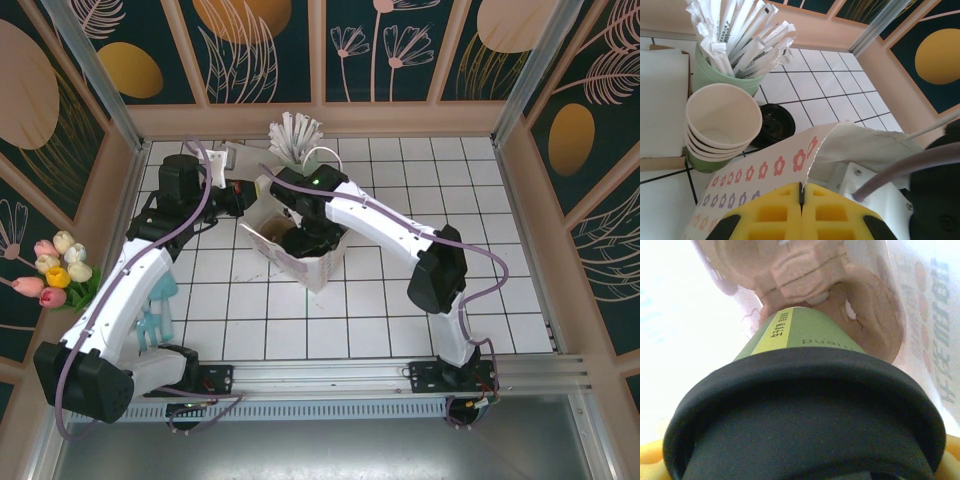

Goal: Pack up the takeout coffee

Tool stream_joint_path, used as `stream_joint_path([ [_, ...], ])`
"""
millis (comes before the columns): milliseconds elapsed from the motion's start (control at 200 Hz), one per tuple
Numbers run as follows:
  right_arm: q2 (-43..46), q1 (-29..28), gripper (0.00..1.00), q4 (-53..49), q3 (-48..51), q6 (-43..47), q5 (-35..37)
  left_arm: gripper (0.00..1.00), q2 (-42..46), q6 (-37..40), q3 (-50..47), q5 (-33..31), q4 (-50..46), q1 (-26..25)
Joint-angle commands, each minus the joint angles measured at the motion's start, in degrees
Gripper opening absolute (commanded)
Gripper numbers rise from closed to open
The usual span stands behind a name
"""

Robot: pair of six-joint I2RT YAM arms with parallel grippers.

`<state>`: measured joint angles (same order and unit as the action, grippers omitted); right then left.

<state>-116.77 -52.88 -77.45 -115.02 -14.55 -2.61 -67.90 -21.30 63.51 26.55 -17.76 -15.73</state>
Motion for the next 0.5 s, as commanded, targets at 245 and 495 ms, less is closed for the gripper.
stream_joint_path([
  [245,0.6,0.2,0.49,-1.3,-0.1,-1.2,-0.3,0.0,2.9,-2.0,-1.8,1.6,4.4,0.0],
  [495,0.3,-0.6,0.48,-1.3,-9.8,-3.8,-2.4,0.0,5.2,-7.7,-3.7,-2.1,8.6,0.1],
])
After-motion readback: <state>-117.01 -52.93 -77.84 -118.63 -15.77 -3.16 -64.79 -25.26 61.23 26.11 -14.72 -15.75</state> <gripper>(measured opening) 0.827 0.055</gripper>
